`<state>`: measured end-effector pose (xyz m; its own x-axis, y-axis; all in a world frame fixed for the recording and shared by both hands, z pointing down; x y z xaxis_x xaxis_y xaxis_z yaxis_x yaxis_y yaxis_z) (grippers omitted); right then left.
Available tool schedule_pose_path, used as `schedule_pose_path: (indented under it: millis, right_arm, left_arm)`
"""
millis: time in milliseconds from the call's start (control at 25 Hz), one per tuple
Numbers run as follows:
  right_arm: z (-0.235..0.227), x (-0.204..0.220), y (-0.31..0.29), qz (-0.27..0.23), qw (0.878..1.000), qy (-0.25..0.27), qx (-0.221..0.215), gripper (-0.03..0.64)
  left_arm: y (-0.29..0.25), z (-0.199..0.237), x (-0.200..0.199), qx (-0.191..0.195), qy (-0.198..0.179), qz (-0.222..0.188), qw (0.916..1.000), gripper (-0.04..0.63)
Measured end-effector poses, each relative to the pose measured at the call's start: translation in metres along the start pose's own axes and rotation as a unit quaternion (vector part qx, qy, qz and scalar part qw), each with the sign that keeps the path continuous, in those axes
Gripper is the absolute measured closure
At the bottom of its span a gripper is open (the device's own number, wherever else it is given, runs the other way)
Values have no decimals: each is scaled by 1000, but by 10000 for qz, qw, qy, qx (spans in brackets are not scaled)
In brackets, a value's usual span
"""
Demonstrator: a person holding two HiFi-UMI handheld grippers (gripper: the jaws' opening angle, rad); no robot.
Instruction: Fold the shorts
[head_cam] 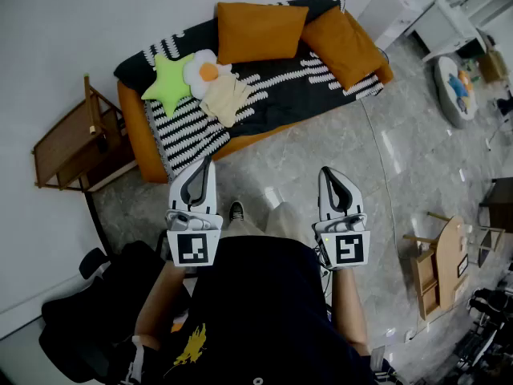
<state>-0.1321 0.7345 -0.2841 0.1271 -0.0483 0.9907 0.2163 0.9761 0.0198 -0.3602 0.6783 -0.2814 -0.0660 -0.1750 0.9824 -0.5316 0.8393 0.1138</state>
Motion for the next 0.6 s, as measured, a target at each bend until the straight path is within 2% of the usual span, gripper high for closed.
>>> schedule_pose_path:
  millis: [40, 80, 120, 240, 320, 360, 440, 520, 600]
  right_arm:
    - [0, -4, 5, -47, 10000, 19, -49, 601]
    - [0, -8, 11, -89, 9999, 29, -94, 601]
    - [-1, -11, 19, -120, 9998, 15, -134, 601]
    - [-7, -8, 55, -156, 9995, -208, -206, 601]
    - [-14, 1, 82, -166, 9987, -373, -313, 601]
    - [-17, 5, 94, -172, 9983, -434, -350, 601]
    - [-28, 7, 116, -201, 9980, -526, -293, 601]
    - [-39, 15, 135, -238, 9975, -626, -209, 601]
    - [-43, 30, 152, -224, 9974, -620, -298, 601]
  left_arm:
    - [9, -1, -5, 205, -664, 170, 9974, 583]
    - [19, -2, -10, 315, -1137, 289, 9926, 583]
    - [29, -4, -14, 279, -1302, 344, 9905, 583]
    - [58, -23, -27, -275, -858, 247, 9956, 583]
    - [72, -47, -38, -363, -1083, 229, 9932, 583]
    - [77, -59, -44, -469, -992, 168, 9938, 583]
    - [83, -82, -54, -868, -307, -133, 9957, 583]
    - [92, -105, -58, -989, -76, -190, 9949, 583]
    - [105, -130, -59, -959, -64, -116, 9953, 583]
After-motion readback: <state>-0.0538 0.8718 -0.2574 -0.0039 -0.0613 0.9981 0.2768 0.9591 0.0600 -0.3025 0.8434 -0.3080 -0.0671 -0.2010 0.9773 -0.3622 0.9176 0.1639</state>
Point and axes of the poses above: the fingertips, and each gripper's own axes: y backward along the fingers, z to its left, x out of its underside, the point moved 3 cm from there along y, backward along the fingers, and after that the axes turned 5 degrees about -z, right-handed, at the moved point
